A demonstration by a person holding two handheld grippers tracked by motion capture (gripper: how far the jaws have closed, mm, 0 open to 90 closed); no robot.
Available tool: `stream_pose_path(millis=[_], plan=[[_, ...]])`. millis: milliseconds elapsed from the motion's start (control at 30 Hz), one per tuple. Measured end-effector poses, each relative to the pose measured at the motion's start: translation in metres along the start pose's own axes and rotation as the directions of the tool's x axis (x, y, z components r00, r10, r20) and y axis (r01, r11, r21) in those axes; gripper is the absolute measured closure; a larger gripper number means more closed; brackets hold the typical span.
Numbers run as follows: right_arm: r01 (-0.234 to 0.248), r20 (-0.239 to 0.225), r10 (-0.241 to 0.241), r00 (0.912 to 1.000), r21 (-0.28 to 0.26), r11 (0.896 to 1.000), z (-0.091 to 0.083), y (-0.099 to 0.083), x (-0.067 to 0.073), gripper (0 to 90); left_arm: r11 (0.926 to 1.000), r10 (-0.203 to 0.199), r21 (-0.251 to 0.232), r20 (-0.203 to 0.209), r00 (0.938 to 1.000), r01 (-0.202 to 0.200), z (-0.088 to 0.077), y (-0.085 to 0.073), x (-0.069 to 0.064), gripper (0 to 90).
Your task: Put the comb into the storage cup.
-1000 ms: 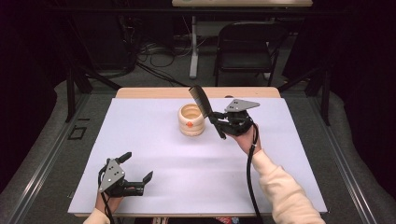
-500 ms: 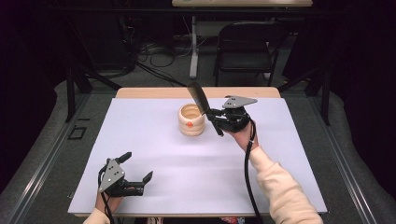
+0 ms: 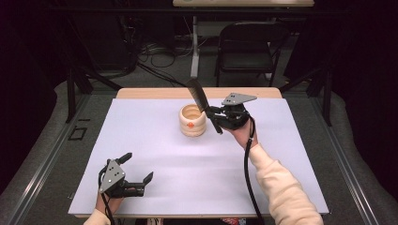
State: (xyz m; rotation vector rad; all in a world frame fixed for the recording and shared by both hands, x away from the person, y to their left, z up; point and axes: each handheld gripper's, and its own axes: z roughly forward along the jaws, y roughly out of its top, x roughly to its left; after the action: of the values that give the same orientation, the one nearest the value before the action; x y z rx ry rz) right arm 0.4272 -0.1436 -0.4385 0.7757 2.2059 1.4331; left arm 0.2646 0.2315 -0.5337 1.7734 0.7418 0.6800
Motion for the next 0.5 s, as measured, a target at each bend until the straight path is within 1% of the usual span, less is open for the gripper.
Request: stream_pose_path(millis=[333, 500], plan=[[0.002, -0.005, -0.002, 1.0000, 0.002, 1.000, 0.0079, 0.0051, 0.0006, 71.6, 1.0000, -0.001, 0.000, -0.001, 1.0000, 0.001, 0.0002, 0.0000, -0.0002, 0.0], [-0.001, 0.001, 0.001, 1.0000, 0.002, 1.000, 0.0109, 0.0060, -0.0006, 71.6, 1.0000, -0.001, 0.000, -0.002, 1.0000, 0.001, 0.0002, 0.0001, -0.0005, 0.0]])
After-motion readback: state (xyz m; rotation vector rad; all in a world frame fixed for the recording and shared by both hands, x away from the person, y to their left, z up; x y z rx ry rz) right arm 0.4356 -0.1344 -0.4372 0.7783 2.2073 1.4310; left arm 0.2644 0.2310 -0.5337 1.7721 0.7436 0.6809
